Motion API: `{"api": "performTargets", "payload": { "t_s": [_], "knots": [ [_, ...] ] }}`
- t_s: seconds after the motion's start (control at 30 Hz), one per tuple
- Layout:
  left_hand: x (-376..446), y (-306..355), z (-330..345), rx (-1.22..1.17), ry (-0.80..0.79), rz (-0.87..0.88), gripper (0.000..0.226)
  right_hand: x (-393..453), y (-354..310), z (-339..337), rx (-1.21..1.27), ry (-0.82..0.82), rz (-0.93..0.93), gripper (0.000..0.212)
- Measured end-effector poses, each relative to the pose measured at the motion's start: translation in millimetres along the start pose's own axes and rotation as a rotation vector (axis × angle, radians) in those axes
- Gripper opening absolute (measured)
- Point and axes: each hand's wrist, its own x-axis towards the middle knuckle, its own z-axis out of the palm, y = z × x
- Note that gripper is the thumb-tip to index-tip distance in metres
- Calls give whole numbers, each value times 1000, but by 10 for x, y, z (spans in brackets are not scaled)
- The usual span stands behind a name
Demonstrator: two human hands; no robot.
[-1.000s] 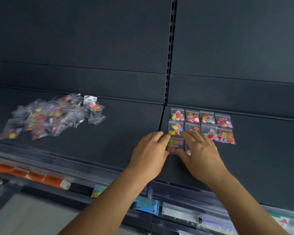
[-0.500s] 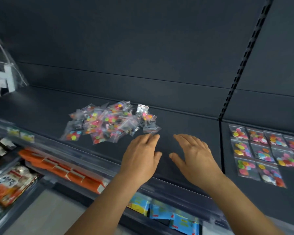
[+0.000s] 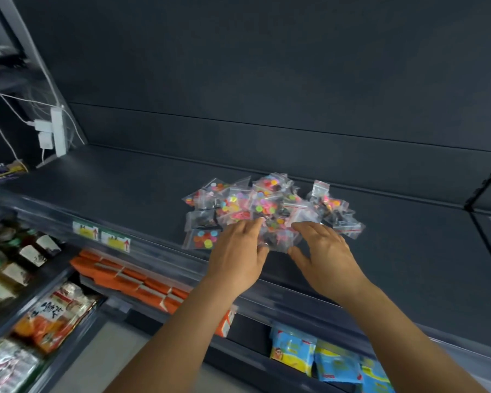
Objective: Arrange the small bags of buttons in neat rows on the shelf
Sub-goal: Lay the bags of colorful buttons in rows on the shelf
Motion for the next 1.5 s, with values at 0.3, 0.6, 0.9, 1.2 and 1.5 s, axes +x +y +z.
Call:
{"api": "performTargets", "payload": {
  "t_s": [0.3, 0.6, 0.9, 1.2, 1.5],
  "knots": [
    [405, -538, 67, -6, -77, -126, 64, 616, -238, 298, -5, -68, -54, 52],
    [484, -589, 106, -91, -17, -24, 40, 1099, -205, 453, -209, -190, -147, 50],
    [600, -628, 85, -152, 53, -254, 61, 1242, -108, 381, -65, -29, -2, 44],
    [773, -587, 110, -354, 97, -304, 73, 1293, -108, 379, -4, -53, 86, 42],
    [845, -600, 57, -458, 68, -303, 27, 1220, -68, 313, -193, -95, 129, 35]
  ]
}}
